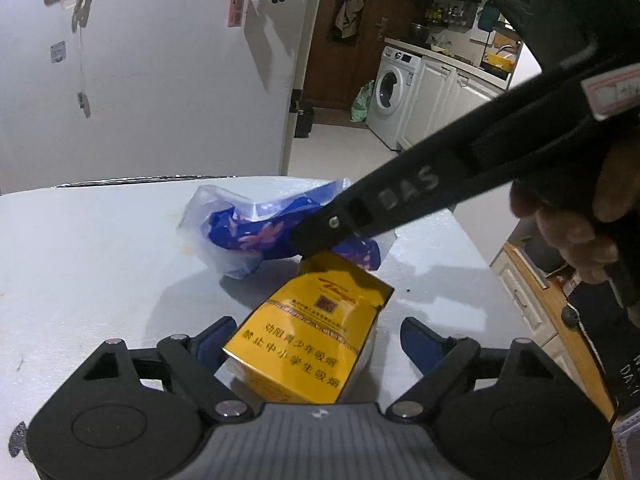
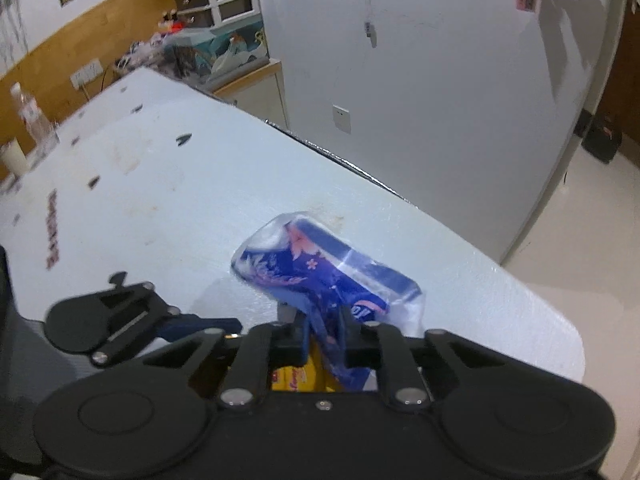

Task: Collect trash
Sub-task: 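Grasp the yellow cigarette box with the left tool while the right tool grasps the blue floral wrapper, then lift the yellow box and blue wrapper and carry both toward the bin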

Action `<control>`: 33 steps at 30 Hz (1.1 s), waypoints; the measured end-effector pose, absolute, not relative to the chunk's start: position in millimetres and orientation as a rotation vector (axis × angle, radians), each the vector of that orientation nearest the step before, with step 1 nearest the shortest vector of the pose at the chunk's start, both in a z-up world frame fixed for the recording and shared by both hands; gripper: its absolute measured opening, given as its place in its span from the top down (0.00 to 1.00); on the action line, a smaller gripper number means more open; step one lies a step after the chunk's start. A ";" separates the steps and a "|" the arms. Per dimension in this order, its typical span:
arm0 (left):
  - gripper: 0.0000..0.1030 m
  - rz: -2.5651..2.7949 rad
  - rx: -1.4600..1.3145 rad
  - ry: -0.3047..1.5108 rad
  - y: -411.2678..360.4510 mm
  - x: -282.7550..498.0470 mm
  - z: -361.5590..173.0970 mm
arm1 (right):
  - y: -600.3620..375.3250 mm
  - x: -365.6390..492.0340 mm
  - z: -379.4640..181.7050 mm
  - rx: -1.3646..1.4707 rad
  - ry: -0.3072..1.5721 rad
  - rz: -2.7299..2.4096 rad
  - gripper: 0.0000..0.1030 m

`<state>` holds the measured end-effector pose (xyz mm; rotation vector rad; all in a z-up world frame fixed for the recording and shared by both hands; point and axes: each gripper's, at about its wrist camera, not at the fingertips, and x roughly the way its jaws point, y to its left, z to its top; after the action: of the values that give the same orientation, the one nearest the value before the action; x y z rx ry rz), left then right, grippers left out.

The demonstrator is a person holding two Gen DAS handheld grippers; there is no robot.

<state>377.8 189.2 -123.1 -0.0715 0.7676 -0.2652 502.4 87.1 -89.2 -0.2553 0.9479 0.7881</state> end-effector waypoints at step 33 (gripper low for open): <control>0.49 -0.106 -0.119 0.924 134.8 289.9 -118.5 | -12.6 401.6 -69.7 0.021 0.985 0.676 0.96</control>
<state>289.9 134.8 -118.5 -0.1193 0.9236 -0.1060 401.6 -12.6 -69.7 0.0206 0.9847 0.6756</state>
